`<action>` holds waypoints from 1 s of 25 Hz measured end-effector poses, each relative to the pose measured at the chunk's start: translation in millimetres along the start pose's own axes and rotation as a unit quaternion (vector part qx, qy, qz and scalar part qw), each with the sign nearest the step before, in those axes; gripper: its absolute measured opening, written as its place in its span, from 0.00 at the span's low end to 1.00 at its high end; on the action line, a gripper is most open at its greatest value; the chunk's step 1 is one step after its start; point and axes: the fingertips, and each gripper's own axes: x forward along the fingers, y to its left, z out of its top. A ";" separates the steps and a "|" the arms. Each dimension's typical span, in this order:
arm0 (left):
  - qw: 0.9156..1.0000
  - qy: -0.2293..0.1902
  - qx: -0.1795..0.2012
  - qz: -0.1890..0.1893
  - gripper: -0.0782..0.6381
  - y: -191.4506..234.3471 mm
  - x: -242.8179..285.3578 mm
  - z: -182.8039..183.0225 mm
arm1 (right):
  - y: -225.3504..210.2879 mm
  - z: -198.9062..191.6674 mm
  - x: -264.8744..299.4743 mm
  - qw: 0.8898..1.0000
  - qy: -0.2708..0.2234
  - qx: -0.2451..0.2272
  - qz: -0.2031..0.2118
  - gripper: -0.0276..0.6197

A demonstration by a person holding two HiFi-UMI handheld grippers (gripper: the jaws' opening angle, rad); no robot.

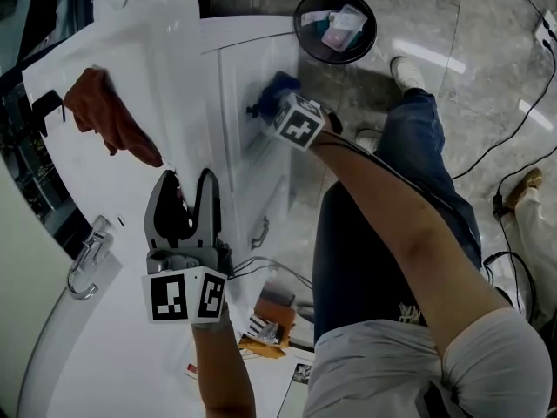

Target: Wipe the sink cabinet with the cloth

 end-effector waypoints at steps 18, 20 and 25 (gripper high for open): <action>1.000 0.004 0.005 0.009 0.43 0.5 0.8 0.3 | 33.4 12.1 -8.1 0.989 -0.025 -0.140 0.029 0.15; 1.000 0.004 0.005 0.009 0.43 0.6 1.2 0.4 | 44.4 8.1 -7.0 0.988 -0.022 -0.148 0.040 0.15; 1.000 0.004 0.004 0.008 0.43 0.7 1.1 -0.2 | 73.2 6.4 -11.3 0.983 -0.028 -0.168 0.063 0.15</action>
